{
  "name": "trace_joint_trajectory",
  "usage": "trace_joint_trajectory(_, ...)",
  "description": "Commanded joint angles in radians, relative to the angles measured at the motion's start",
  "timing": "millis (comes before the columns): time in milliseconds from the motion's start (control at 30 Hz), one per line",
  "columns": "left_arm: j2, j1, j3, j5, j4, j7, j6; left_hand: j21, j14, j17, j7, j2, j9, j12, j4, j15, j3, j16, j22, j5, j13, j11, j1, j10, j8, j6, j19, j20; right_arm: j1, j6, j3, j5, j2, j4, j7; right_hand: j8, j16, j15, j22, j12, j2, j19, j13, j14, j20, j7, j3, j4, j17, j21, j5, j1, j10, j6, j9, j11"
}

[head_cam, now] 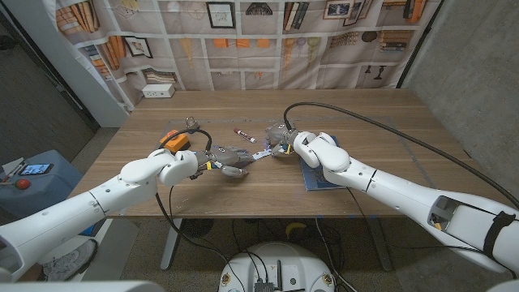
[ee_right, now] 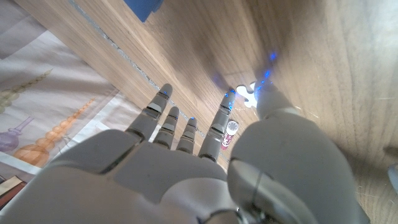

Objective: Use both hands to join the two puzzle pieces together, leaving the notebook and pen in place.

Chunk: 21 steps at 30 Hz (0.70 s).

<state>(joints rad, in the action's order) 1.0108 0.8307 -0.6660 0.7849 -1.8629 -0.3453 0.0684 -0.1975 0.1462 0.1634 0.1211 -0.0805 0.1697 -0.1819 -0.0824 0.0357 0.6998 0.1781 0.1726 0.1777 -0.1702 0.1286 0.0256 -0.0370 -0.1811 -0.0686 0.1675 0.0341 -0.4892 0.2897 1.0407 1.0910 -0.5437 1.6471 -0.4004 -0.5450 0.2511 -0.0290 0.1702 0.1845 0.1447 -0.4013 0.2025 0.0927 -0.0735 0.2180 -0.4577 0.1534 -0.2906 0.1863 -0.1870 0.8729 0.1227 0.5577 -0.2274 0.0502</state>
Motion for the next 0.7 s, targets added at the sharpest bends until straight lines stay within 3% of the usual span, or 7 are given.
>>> trace_joint_trajectory(33, 0.003, 0.000, -0.001, 0.000, 0.003, 0.004, 0.003, -0.004, -0.005, 0.002, -0.004, -0.085, 0.005, -0.006, 0.002, 0.082, 0.004, -0.002, 0.003, 0.003, -0.001, -0.001, 0.010, -0.008, -0.004, -0.011, 0.047, 0.054, 0.000, -0.003, -0.007, -0.019, -0.012, 0.023, -0.036, 0.014, -0.006, -0.011, 0.002, -0.002, 0.001, 0.015, 0.004, -0.014, -0.009, 0.000, 0.009, -0.001, -0.006, -0.003, -0.005, -0.022, -0.023, -0.031, 0.002, 0.000)
trace_joint_trajectory(333, 0.008, 0.004, 0.003, 0.002, -0.001, 0.008, 0.001, -0.004, -0.005, 0.002, -0.003, -0.085, 0.005, -0.005, 0.003, 0.083, 0.005, -0.003, 0.003, 0.003, -0.001, 0.000, 0.010, -0.008, -0.004, -0.012, 0.046, 0.055, 0.002, -0.013, -0.013, -0.035, -0.013, 0.027, -0.039, 0.045, -0.013, -0.022, 0.002, 0.000, 0.019, 0.030, 0.005, -0.030, -0.015, -0.004, 0.035, -0.010, -0.007, -0.001, -0.011, -0.069, -0.050, -0.091, 0.008, -0.011)
trace_joint_trajectory(700, 0.009, 0.004, 0.005, 0.009, -0.009, 0.005, -0.001, -0.004, -0.006, 0.002, -0.003, -0.086, 0.005, -0.006, 0.005, 0.083, 0.006, -0.002, 0.003, 0.002, -0.001, 0.000, 0.011, -0.010, -0.004, -0.012, 0.045, 0.055, 0.009, -0.027, -0.019, -0.059, -0.017, 0.030, -0.058, 0.094, -0.026, -0.044, 0.002, -0.001, 0.019, 0.062, 0.005, -0.063, -0.029, -0.001, 0.066, -0.020, -0.009, -0.003, -0.033, -0.134, -0.102, -0.179, 0.016, -0.028)
